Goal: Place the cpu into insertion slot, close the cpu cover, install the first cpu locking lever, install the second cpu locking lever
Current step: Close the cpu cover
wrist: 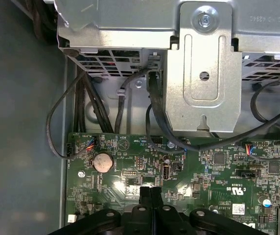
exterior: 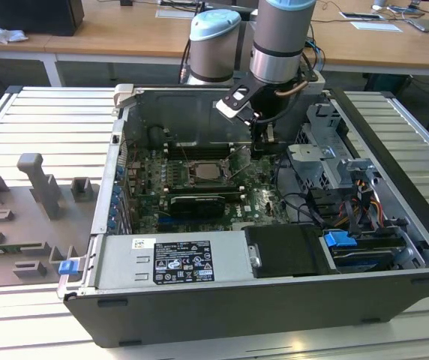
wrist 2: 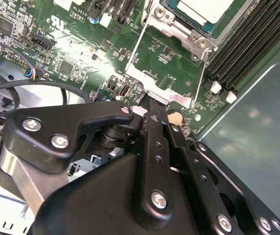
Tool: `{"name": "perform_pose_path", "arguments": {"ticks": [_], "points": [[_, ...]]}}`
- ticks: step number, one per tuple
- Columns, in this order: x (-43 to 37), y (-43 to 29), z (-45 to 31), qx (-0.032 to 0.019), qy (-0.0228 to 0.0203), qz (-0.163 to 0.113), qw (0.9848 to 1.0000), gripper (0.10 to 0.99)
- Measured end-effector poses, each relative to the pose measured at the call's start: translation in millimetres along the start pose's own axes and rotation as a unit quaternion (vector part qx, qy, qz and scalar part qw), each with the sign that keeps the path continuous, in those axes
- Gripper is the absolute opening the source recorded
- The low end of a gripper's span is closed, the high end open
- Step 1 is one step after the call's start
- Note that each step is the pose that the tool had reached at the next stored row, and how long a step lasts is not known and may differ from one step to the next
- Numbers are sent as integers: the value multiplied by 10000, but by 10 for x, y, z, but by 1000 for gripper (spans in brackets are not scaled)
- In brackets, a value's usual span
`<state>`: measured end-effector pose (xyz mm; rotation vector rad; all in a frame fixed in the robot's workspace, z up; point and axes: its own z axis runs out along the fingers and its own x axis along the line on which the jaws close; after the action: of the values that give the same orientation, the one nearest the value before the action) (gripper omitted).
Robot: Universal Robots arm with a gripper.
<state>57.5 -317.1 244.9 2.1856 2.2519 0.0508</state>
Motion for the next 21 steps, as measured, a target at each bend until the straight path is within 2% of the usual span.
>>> {"name": "perform_pose_path", "arguments": {"ticks": [9, 21], "points": [[0, -7, 0, 0, 0, 1, 10000, 106], [3, -120, -3, 0, 0, 1, 10000, 106]]}}
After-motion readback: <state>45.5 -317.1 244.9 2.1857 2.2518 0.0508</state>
